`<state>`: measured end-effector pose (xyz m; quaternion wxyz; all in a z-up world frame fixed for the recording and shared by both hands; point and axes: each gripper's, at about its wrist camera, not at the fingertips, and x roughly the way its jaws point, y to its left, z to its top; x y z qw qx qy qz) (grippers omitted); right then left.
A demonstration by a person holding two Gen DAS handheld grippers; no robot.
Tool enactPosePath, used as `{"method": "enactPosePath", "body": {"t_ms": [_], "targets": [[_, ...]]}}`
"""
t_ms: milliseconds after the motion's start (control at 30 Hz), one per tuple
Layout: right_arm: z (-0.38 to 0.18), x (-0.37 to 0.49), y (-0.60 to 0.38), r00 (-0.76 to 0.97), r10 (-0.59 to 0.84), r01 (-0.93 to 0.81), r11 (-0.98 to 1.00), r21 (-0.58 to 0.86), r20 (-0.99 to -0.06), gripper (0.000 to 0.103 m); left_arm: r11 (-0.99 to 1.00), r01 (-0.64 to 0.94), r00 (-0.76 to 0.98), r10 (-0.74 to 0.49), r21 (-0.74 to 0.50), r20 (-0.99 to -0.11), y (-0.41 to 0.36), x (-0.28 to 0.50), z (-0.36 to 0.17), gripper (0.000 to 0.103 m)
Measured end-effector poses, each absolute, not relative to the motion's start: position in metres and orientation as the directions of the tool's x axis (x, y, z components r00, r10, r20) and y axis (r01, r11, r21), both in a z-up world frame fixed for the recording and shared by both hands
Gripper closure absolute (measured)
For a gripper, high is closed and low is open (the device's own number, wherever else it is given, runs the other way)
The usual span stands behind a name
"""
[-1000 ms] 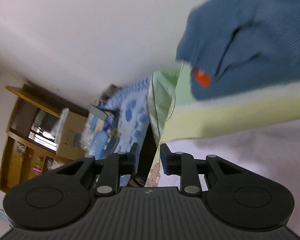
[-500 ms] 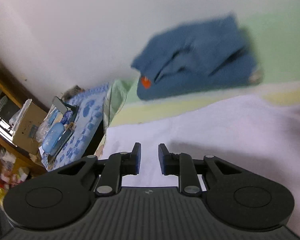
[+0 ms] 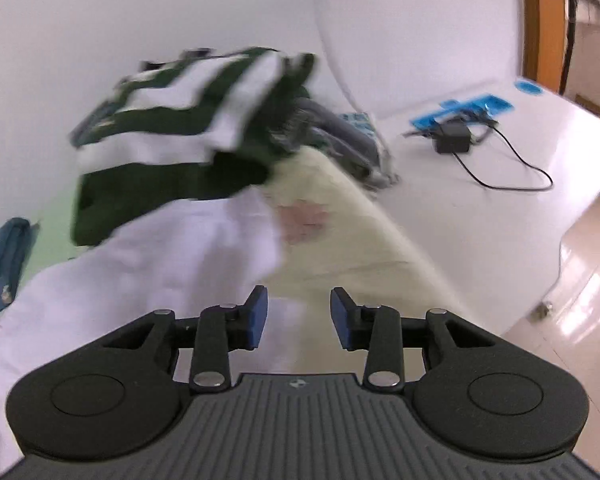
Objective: Fold clothes
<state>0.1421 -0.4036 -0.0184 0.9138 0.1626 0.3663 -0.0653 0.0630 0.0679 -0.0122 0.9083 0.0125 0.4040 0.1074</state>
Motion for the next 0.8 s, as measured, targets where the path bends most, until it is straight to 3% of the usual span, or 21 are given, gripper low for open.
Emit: {"method": "enactPosePath", "body": {"t_ms": [100,467,667,800], "targets": [[-0.029,0.147,-0.416,0.695,0.052,0.195,0.946,0.257,-0.717,0.068,0.978,-0.166,0.652,0.207,0.129,-0.73,0.031,0.068,-0.014,0.026],[-0.04,0.155,-0.38,0.742,0.156,-0.076,0.986,0.149,-0.652,0.068,0.98,-0.155,0.61,0.195,0.126,-0.768,-0.04,0.074,-0.021,0.016],[-0.042,0.15,-0.407,0.733,0.24,-0.033,0.947,0.319,-0.636,0.068,0.98,-0.142,0.577,0.196,0.139,-0.793,-0.058,0.072,-0.034,0.015],[-0.044,0.15,-0.407,0.742,0.256,-0.056,0.945,0.322,-0.62,0.068,0.98,-0.125,0.57,0.196,0.152,-0.798,-0.068,0.073,-0.039,0.013]]}}
